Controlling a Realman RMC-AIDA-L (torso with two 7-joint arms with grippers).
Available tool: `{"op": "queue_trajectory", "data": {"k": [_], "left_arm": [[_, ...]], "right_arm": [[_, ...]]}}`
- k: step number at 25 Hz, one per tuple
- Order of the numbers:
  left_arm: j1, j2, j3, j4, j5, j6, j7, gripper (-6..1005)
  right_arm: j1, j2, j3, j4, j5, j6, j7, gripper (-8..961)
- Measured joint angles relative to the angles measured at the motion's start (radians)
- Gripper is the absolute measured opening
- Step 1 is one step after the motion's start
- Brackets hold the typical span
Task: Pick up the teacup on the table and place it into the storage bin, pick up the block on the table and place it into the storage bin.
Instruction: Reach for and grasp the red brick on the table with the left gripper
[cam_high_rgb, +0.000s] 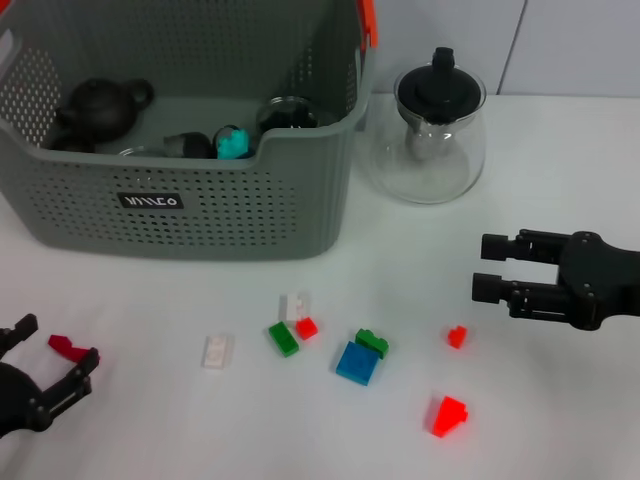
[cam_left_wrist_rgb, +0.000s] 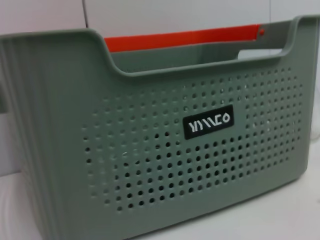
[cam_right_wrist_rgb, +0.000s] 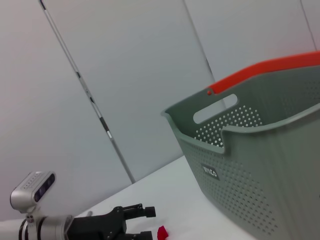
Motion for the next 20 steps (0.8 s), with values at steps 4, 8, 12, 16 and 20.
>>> {"op": "queue_trajectory", "data": {"k": [4, 8, 12, 16, 20], "left_arm": [[0.002, -0.001, -0.11, -0.084, 0.0, -0.016, 0.08, 869], [0.03, -0.003, -0.191, -0.18, 0.001, -0.016, 0.256, 869], [0.042, -0.003, -0.198, -0.226, 0.007, -0.039, 0.293, 869], [0.039, -0.003, -0.185, -0.234, 0.008, -0.046, 0.284, 868], [0.024, -0.001, -0.178, -0.251, 0.01, -0.081, 0.284, 868]], "right_arm": [[-0.001, -0.001, 0.001, 0.0, 0.0, -0.002, 0.0, 731], [-0.004, -0.003, 0.009, 0.0, 0.0, -0.005, 0.0, 733], [-0.002, -0.003, 0.01, 0.0, -0.002, -0.005, 0.0, 733], [0.0, -0.002, 0.01, 0.0, -0.004, -0.002, 0.0, 733], [-0.002, -0.002, 0.01, 0.0, -0.005, 0.0, -0.002, 733]]}}
